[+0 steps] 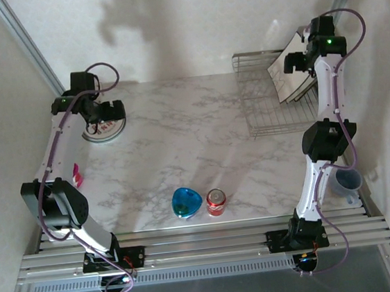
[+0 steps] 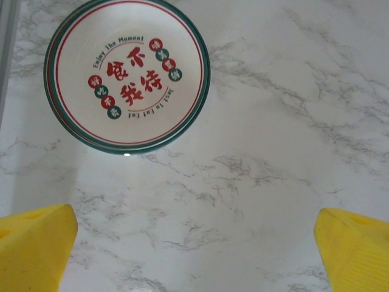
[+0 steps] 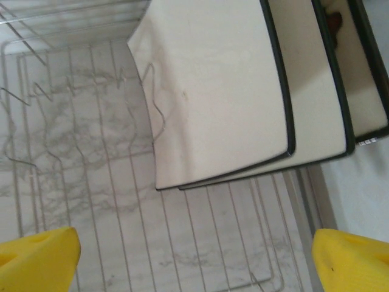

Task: Unload the plates from the dish rack

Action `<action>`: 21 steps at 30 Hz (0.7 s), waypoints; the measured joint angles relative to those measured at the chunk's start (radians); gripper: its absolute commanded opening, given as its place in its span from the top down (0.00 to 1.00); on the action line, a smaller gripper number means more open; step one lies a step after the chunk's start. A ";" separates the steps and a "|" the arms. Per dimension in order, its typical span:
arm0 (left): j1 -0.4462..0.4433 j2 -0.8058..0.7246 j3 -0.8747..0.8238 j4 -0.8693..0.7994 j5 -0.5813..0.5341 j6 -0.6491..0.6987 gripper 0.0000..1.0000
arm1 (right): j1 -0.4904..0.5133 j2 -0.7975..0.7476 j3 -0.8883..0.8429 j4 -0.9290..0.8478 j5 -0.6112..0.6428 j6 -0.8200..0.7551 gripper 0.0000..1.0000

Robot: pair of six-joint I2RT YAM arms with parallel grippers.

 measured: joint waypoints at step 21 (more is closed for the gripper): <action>-0.003 0.090 0.005 0.001 0.001 0.011 0.00 | -0.009 0.113 -0.009 0.269 0.005 0.000 0.08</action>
